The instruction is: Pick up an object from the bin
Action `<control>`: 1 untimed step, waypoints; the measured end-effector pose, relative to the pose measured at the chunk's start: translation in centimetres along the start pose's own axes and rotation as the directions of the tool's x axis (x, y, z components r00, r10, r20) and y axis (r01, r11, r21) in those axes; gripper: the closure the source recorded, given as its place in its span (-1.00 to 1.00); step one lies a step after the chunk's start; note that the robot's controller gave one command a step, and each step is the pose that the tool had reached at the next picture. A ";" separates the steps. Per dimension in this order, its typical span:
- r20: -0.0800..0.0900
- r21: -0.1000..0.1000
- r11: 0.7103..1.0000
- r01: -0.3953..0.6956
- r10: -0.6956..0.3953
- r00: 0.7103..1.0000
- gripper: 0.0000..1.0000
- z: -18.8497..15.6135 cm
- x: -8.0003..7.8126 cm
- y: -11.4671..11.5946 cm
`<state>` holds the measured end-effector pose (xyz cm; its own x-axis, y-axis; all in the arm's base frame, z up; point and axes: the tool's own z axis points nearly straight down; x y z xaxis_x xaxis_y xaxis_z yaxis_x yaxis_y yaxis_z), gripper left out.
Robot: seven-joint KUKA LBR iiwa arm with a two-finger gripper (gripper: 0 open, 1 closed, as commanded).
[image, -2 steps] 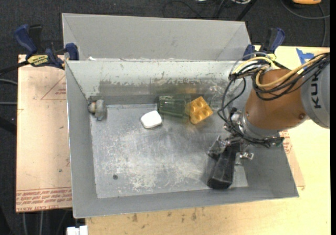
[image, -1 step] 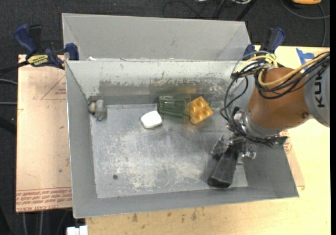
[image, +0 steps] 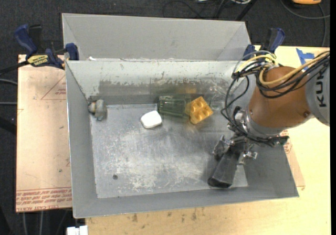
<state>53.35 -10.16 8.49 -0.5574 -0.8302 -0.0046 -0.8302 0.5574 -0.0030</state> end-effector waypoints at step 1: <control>-0.004 -0.010 1.000 -0.002 0.002 1.000 1.00 -0.9 0.0 0.3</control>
Offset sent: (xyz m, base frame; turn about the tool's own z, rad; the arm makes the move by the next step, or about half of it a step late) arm 0.0000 0.0000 0.0071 0.0000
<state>53.12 -10.04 9.35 -0.5590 -0.8292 -0.0004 -0.8292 0.5589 0.0074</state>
